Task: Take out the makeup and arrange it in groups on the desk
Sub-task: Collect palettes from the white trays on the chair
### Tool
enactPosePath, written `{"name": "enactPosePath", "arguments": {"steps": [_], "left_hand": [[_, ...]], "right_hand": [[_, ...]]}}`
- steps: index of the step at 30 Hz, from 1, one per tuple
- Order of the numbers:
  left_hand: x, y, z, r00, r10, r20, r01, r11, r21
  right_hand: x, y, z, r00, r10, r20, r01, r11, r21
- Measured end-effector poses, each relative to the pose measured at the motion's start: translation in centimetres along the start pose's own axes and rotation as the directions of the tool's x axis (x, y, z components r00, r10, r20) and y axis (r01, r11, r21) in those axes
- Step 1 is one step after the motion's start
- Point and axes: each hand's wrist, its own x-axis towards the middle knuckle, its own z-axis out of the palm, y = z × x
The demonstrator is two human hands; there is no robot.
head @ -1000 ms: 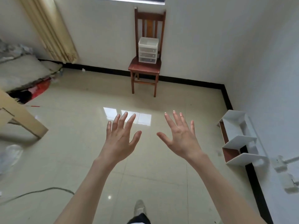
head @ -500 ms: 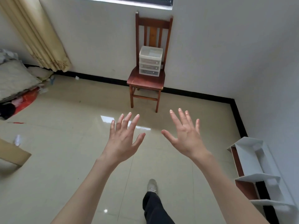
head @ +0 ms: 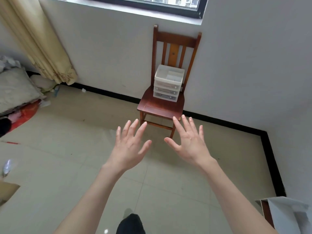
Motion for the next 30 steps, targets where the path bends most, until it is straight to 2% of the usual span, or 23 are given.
{"name": "enactPosePath", "arguments": {"steps": [6, 16, 25, 28, 30], "left_hand": [[12.3, -5.5, 0.6, 0.998, 0.015, 0.058, -0.017, 0.999, 0.041], [32.8, -11.7, -0.9, 0.989, 0.122, 0.08, -0.123, 0.992, 0.008], [46.6, -10.8, 5.3, 0.964, 0.13, 0.231, -0.127, 0.992, -0.025], [51.8, -9.6, 8.7, 0.954, 0.076, 0.29, -0.058, 0.996, -0.068], [55.1, -8.7, 11.4, 0.935, 0.007, 0.353, 0.04, 0.991, -0.124]], "right_hand": [[13.1, -0.8, 0.6, 1.0, 0.009, -0.012, -0.009, 1.0, -0.015], [32.4, -1.0, -1.5, 0.989, 0.142, -0.027, -0.143, 0.99, -0.015], [44.9, 7.3, -0.1, 0.968, 0.242, 0.062, -0.242, 0.97, -0.01], [50.1, 11.4, 1.3, 0.965, 0.237, 0.116, -0.238, 0.971, -0.007], [53.4, 14.3, 2.6, 0.958, 0.237, 0.163, -0.239, 0.971, -0.005]]}}
